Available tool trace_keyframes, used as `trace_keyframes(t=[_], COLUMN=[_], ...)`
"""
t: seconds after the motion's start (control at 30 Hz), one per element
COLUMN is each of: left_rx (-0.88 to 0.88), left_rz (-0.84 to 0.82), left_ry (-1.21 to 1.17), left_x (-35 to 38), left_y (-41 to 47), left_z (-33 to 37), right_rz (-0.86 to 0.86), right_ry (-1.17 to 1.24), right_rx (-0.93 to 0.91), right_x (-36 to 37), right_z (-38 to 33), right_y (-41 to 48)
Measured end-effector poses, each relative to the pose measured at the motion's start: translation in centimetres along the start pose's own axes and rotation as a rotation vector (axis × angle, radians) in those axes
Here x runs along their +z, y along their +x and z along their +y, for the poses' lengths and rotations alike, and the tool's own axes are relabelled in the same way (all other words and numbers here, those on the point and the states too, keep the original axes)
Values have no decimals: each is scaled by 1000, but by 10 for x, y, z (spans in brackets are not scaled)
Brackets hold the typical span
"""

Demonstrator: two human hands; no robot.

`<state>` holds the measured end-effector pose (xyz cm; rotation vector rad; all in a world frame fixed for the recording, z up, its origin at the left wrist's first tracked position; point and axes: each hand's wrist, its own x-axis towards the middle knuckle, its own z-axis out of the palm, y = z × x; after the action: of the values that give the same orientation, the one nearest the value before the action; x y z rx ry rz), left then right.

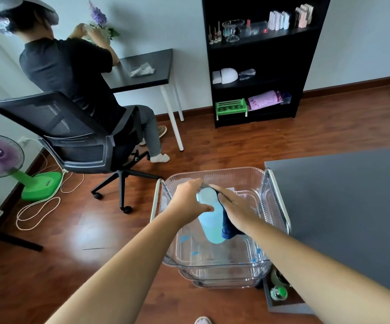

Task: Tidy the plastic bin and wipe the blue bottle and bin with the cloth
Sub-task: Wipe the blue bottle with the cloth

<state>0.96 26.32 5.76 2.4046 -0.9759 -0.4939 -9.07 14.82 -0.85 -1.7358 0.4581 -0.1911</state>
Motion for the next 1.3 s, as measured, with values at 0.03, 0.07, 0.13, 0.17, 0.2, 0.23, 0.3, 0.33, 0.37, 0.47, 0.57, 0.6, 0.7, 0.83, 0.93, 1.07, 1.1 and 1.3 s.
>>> trace_keyframes(t=[0.03,0.07,0.13,0.17,0.2,0.23,0.3,0.33,0.37,0.47,0.57,0.6,0.7,0.83,0.93,1.07,1.1,1.3], left_rx=[7,16,35,47,60,69,78,81,86,104,97,78,-25,-38,-16,2,12,59], left_rz=[-13,-23,-38,-43,-44,-43,-45,-50,-59,-99,-88,-56,27,16,-2,-12,-23,-60], left_ry=[-1,3,15,19,18,14,13,19,27,55,36,27,26,12,24,8,12,61], left_x=[-2,-3,-2,-1,-1,-2,-4,-6,-7,-11,-14,-13,-6,-2,-2,-5,-6,-11], left_y=[1,2,3,3,3,3,4,4,5,6,5,4,-1,-3,-2,-2,-2,0], left_z=[-1,-1,-1,-1,-2,-2,-4,-5,-6,-7,-9,-9,-7,-6,-2,-1,-1,0], right_rz=[-46,-62,-13,52,124,192,296,331,360,498,575,550,410,348,377,271,222,-3], right_ry=[44,66,24,-10,-28,-25,-1,0,-9,-27,-13,3,46,339,374,371,349,175], right_rx=[54,89,80,51,19,-11,-40,-34,-21,-31,-93,-105,-119,26,117,86,83,21], right_x=[-4,-6,-6,-2,3,7,11,10,7,-6,-9,-5,14,20,17,19,19,17], right_z=[-3,-3,-1,1,3,5,7,8,6,-1,-12,-16,-15,-2,2,0,1,3], right_y=[4,5,0,-5,-10,-15,-21,-23,-24,-24,-23,-24,-30,-33,-25,-21,-19,-19])
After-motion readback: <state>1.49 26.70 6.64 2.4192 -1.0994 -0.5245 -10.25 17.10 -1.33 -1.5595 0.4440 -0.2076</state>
